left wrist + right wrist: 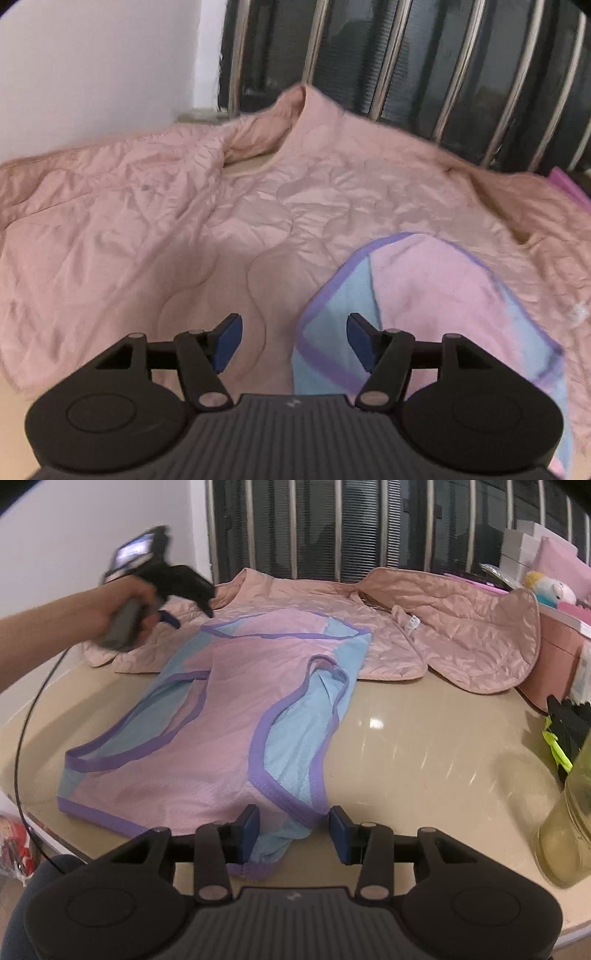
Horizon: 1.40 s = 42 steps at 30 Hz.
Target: Fold clothes
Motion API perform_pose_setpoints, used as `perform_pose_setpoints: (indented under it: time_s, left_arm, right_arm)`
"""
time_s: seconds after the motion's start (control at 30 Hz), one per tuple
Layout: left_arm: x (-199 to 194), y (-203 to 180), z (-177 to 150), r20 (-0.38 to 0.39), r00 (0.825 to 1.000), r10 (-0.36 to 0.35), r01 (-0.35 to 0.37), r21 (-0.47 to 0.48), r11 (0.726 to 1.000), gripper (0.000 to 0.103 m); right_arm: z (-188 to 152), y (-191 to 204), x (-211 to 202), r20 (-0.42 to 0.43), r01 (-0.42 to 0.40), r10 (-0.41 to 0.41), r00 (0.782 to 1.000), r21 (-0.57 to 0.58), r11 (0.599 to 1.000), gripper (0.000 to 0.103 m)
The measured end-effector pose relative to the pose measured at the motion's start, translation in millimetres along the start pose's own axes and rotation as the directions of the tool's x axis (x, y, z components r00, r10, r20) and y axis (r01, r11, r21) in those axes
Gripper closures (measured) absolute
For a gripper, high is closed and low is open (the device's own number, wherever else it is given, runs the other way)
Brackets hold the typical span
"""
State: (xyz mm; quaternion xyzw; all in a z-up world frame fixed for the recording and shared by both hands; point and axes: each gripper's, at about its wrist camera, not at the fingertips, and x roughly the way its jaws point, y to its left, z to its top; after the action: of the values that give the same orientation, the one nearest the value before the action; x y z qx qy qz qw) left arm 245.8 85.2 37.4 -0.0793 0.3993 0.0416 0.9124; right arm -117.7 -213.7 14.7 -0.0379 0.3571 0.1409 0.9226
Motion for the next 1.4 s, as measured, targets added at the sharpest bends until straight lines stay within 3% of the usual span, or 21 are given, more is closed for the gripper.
perform_pose_setpoints:
  time_s: [0.03,0.07,0.1,0.17,0.33,0.57,0.67,0.77,0.83,0.93,1.0,1.07,1.13,1.2,1.3,1.4]
  left_arm:
    - [10,-2,4,-0.022,1.0,0.01,-0.01,0.01,1.0,0.057]
    - [18,-4,7,-0.041,0.999,0.024,-0.024,0.019,1.0,0.088]
    - [21,-3,7,-0.049,0.998,0.046,-0.045,0.022,0.999,0.098]
    - [14,1,3,-0.026,0.999,0.047,-0.047,0.024,0.999,0.1]
    - [-2,12,-5,0.033,0.998,0.05,-0.051,0.03,0.998,0.102]
    - [-58,42,-35,0.129,0.989,0.077,-0.079,0.011,0.997,0.102]
    - [-101,67,-77,0.171,0.979,0.109,-0.112,0.006,0.994,0.102]
    - [-141,105,-131,0.156,0.977,0.147,-0.133,-0.098,0.986,0.102]
    - [-168,129,-172,0.129,0.982,0.136,-0.111,-0.187,0.976,0.102]
    - [-205,147,-226,0.089,0.983,0.158,-0.13,-0.263,0.956,0.102]
    - [-227,157,-253,0.084,0.981,0.172,-0.138,-0.315,0.939,0.099]
    - [-243,167,-260,0.1,0.98,0.172,-0.126,-0.359,0.925,0.097]
    - [-248,175,-249,0.156,0.97,0.188,-0.126,-0.338,0.933,0.086]
    - [-242,181,-228,0.175,0.954,0.241,-0.183,-0.296,0.938,0.048]
    - [-219,185,-190,0.192,0.928,0.319,-0.275,-0.224,0.935,0.047]
    - [-187,184,-161,0.188,0.935,0.299,-0.277,-0.135,0.951,0.044]
  right_arm:
    - [1,0,1,-0.002,-0.009,0.009,1.0,-0.006,1.0,0.064]
    - [2,0,1,-0.005,-0.019,0.019,1.0,-0.012,1.0,0.07]
    - [3,0,1,-0.01,-0.033,0.033,0.999,-0.016,0.999,0.082]
    - [5,2,2,-0.025,-0.021,0.02,0.999,-0.022,1.0,0.097]
    - [9,-5,2,-0.045,0.018,-0.019,0.999,-0.033,0.999,0.099]
    - [24,-60,17,-0.062,0.173,-0.175,0.983,-0.035,0.984,0.099]
    - [34,-72,22,-0.053,0.202,-0.204,0.978,-0.033,0.979,0.099]
    - [42,-70,27,-0.046,0.201,-0.204,0.978,-0.056,0.978,0.099]
    - [46,-66,35,-0.057,0.222,-0.227,0.972,-0.077,0.972,0.097]
    - [47,-55,23,-0.015,0.219,-0.221,0.975,-0.098,0.971,0.084]
    - [46,-45,9,0.024,0.197,-0.195,0.98,-0.114,0.974,0.057]
    - [38,-34,-12,0.052,0.139,-0.133,0.99,-0.129,0.982,0.056]
    - [28,-22,-31,0.052,0.068,-0.062,0.997,-0.127,0.99,0.056]
    - [15,-12,-42,0.017,0.011,-0.009,1.0,-0.105,0.994,0.056]
    - [-6,0,-51,-0.029,-0.009,0.007,1.0,-0.083,0.996,0.056]
    - [-22,6,-56,-0.057,0.015,-0.018,0.998,-0.055,0.998,0.056]
